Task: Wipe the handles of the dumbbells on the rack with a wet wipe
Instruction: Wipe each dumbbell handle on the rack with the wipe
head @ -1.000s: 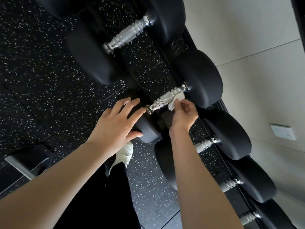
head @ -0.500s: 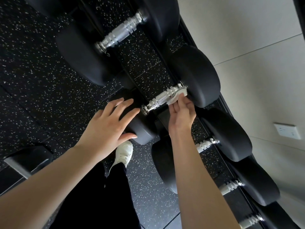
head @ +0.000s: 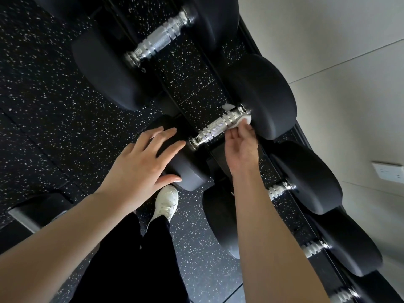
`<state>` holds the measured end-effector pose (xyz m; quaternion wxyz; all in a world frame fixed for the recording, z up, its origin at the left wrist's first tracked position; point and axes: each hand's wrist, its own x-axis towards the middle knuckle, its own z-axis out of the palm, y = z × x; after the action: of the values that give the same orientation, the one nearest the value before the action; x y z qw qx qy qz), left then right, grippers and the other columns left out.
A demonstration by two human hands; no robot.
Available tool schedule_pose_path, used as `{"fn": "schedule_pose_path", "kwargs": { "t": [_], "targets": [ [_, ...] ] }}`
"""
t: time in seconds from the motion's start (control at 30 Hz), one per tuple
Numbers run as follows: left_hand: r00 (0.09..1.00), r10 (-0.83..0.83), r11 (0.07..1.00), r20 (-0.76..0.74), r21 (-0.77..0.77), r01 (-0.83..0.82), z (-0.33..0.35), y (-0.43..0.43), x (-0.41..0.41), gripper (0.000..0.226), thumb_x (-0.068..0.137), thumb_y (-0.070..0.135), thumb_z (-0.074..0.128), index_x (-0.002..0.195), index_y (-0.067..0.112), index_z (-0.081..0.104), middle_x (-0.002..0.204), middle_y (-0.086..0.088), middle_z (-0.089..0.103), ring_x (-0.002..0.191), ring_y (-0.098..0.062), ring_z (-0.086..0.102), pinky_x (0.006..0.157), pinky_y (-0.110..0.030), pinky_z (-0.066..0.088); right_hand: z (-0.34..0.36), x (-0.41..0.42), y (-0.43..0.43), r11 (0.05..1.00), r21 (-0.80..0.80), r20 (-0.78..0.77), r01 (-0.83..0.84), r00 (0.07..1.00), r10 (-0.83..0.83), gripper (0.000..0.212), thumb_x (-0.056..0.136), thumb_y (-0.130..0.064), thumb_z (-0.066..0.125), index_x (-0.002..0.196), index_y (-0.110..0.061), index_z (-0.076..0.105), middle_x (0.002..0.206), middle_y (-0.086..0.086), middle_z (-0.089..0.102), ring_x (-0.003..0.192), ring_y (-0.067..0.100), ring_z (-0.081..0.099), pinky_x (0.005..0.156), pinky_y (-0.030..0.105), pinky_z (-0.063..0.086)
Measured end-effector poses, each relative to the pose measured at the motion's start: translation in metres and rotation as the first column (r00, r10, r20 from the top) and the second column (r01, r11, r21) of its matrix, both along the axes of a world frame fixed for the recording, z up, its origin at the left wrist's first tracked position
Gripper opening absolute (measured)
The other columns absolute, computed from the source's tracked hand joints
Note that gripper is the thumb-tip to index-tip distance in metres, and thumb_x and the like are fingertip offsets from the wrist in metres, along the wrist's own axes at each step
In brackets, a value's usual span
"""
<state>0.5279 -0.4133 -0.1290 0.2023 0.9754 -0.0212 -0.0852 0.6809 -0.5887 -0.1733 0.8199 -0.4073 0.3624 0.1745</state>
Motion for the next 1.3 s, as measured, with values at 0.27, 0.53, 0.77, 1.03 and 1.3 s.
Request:
{"fn": "schedule_pose_path", "kwargs": {
  "t": [0.27, 0.53, 0.77, 1.03, 1.3],
  "targets": [
    [1.000, 0.009, 1.000, 0.013, -0.008, -0.009, -0.001, 0.000, -0.001, 0.067, 0.079, 0.051, 0.055, 0.135, 0.014, 0.047, 0.140, -0.011, 0.043, 0.125, -0.034, 0.042, 0.074, -0.052, 0.054, -0.011, -0.016, -0.011, 0.965, 0.042, -0.005, -0.258, 0.966, 0.259, 0.013, 0.087, 0.003, 0.052, 0.093, -0.008, 0.052, 0.094, 0.007, 0.058, 0.092, 0.018, 0.055, 0.091, 0.031, 0.049],
    [1.000, 0.015, 1.000, 0.013, -0.004, -0.015, 0.000, -0.001, -0.002, 0.067, 0.080, 0.051, 0.055, 0.136, 0.015, 0.046, 0.141, -0.010, 0.042, 0.127, -0.033, 0.040, 0.077, -0.051, 0.053, -0.013, -0.048, -0.001, 0.905, -0.017, -0.075, -0.426, 0.903, 0.423, 0.019, 0.089, 0.012, 0.044, 0.088, -0.006, 0.046, 0.073, 0.011, 0.063, 0.073, 0.021, 0.062, 0.097, 0.039, 0.045],
    [0.999, 0.021, 0.999, 0.026, -0.024, -0.020, 0.001, -0.001, -0.002, 0.068, 0.077, 0.049, 0.058, 0.134, 0.014, 0.048, 0.140, -0.011, 0.043, 0.126, -0.033, 0.041, 0.076, -0.050, 0.054, -0.002, -0.049, 0.002, 0.837, -0.182, -0.095, -0.516, 0.856, 0.508, 0.019, 0.086, 0.011, 0.053, 0.084, -0.007, 0.049, 0.065, 0.009, 0.068, 0.071, 0.019, 0.067, 0.087, 0.033, 0.053],
    [0.999, 0.043, 0.999, 0.030, -0.033, -0.042, 0.001, -0.001, -0.002, 0.069, 0.073, 0.050, 0.062, 0.132, 0.016, 0.050, 0.138, -0.009, 0.045, 0.125, -0.031, 0.042, 0.073, -0.048, 0.055, 0.011, -0.066, 0.006, 0.561, -0.649, -0.091, -0.514, 0.785, 0.613, 0.014, 0.076, -0.007, 0.075, 0.083, -0.014, 0.064, 0.078, 0.011, 0.067, 0.069, 0.019, 0.061, 0.071, 0.032, 0.051],
    [0.997, 0.074, 0.996, 0.027, -0.051, -0.073, -0.002, -0.001, -0.004, 0.069, 0.072, 0.050, 0.063, 0.132, 0.018, 0.050, 0.140, -0.007, 0.045, 0.127, -0.030, 0.042, 0.074, -0.045, 0.053, 0.021, -0.066, 0.022, 0.329, -0.851, -0.067, -0.410, 0.706, 0.705, 0.009, 0.077, -0.013, 0.075, 0.080, -0.021, 0.071, 0.077, -0.002, 0.069, 0.069, 0.008, 0.061, 0.069, 0.024, 0.051]
  ]
}}
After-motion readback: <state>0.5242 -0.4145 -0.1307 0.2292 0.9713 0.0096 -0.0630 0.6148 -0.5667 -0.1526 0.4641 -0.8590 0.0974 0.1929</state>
